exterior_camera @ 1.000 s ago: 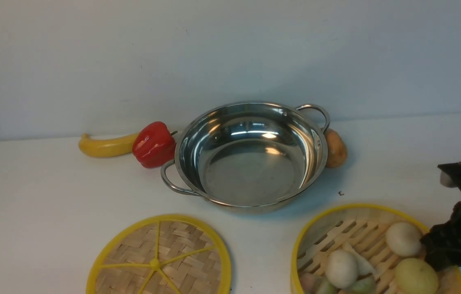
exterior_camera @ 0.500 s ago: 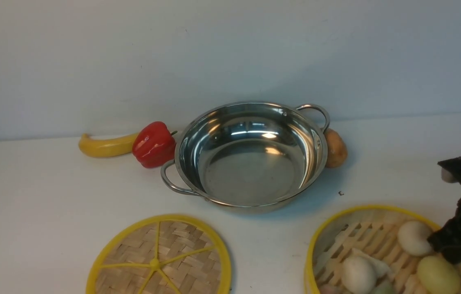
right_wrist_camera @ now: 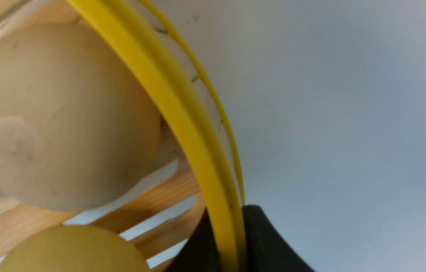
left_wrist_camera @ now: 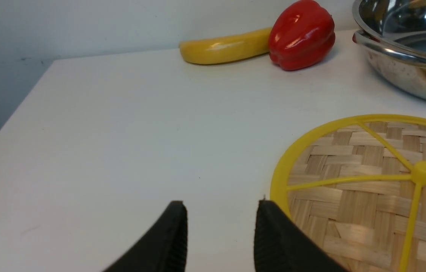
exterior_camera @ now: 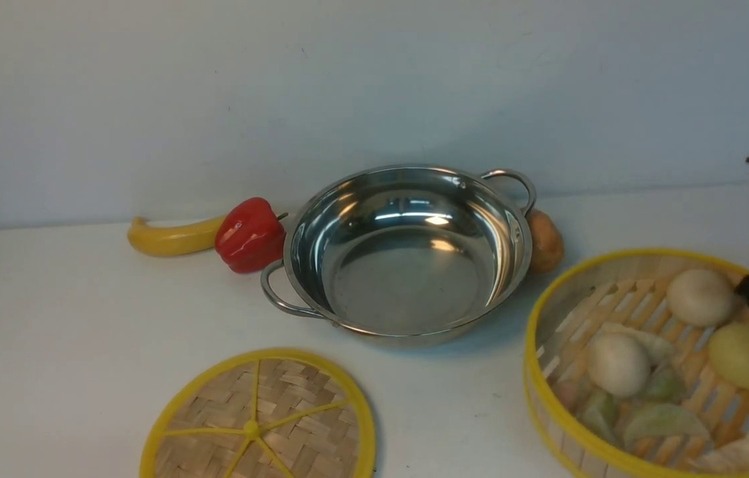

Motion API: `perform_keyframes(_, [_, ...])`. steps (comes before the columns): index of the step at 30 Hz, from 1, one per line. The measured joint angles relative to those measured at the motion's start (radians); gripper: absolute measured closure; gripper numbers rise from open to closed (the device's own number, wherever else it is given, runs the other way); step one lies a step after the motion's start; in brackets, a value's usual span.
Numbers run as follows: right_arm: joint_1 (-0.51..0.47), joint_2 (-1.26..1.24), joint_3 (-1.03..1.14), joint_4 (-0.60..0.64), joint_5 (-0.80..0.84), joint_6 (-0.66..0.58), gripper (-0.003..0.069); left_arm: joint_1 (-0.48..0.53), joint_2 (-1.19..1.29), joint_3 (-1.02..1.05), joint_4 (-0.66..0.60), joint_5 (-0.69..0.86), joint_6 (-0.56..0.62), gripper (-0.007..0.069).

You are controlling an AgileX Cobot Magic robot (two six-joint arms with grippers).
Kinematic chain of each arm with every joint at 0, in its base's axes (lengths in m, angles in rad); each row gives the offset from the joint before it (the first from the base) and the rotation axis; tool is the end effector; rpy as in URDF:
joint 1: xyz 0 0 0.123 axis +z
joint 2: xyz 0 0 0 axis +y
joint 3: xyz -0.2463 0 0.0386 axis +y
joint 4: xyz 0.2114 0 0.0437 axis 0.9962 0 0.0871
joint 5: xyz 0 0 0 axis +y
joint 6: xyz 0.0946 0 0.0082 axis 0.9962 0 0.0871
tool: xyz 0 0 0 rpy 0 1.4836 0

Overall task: Place the steamer in the pot on the white table, and put the lid on the steamer.
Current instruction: 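Place the bamboo steamer basket of food into the steel pot with the right gripper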

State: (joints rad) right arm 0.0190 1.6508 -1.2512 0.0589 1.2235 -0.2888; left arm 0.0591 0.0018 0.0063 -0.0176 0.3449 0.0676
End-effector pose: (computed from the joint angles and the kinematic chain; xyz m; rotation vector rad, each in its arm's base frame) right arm 0.2730 0.0104 0.2287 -0.4457 3.0663 0.0783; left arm 0.0571 0.0028 0.1790 -0.0032 1.8371 0.0718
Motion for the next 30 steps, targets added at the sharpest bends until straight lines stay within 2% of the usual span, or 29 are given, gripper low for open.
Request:
perform_keyframes(4, [0.012, 0.012, -0.139, 0.068, 0.01, -0.047, 0.0603, 0.0, 0.0, 0.0, 0.0, 0.0, 0.0, 0.0379])
perform_keyframes(9, [0.077, 0.089, -0.319, 0.102, 0.013, -0.046, 0.0603, 0.0, 0.0, 0.0, 0.0, 0.0, 0.0, 0.0379])
perform_keyframes(19, [0.238, 0.43, -0.775, 0.138, 0.021, 0.007, 0.0603, 0.0, 0.0, 0.0, 0.0, 0.0, 0.0, 0.0379])
perform_keyframes(30, [0.249, 0.711, -1.148, 0.161, 0.023, 0.021, 0.0603, 0.0, 0.0, 0.0, 0.0, 0.0, 0.0, 0.0379])
